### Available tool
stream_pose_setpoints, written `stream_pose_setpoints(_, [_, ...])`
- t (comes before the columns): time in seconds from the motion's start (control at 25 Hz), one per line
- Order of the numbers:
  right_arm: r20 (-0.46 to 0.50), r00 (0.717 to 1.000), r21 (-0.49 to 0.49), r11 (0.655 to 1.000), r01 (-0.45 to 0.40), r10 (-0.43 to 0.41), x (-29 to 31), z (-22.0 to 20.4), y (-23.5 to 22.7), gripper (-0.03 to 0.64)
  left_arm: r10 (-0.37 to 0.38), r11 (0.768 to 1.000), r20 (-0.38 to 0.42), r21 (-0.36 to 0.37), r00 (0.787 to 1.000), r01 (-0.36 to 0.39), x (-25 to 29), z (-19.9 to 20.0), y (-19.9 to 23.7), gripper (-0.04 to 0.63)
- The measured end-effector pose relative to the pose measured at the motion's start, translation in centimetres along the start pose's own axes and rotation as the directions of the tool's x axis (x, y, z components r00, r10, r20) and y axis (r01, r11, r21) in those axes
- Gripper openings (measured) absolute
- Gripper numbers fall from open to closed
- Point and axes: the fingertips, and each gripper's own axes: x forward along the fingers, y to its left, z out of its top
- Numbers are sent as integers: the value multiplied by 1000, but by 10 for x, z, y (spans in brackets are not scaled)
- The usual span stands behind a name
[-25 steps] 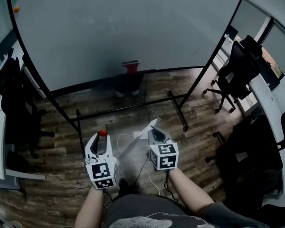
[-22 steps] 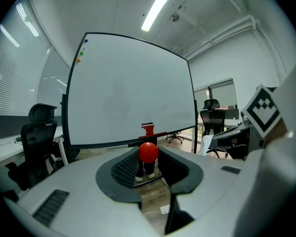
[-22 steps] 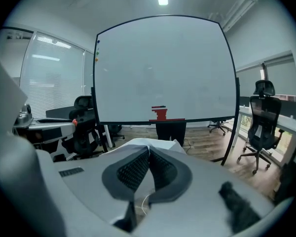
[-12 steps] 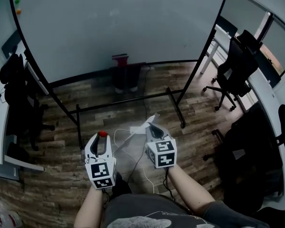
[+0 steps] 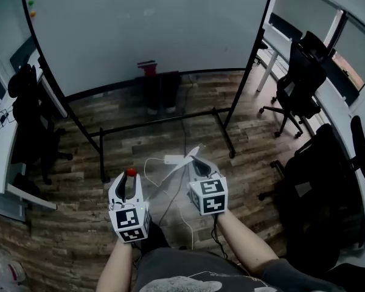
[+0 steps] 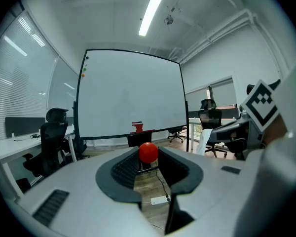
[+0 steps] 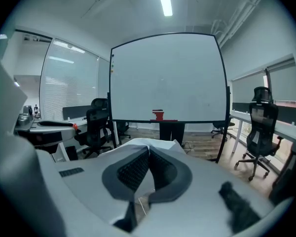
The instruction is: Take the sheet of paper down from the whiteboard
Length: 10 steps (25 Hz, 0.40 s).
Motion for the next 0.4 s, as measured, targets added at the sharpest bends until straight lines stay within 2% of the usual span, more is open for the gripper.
stream_pose_setpoints(0.4, [6, 1000, 20, 1000, 4, -4, -57, -16, -11, 21, 7, 1000, 5, 8, 1000, -7, -45, -3, -30, 124])
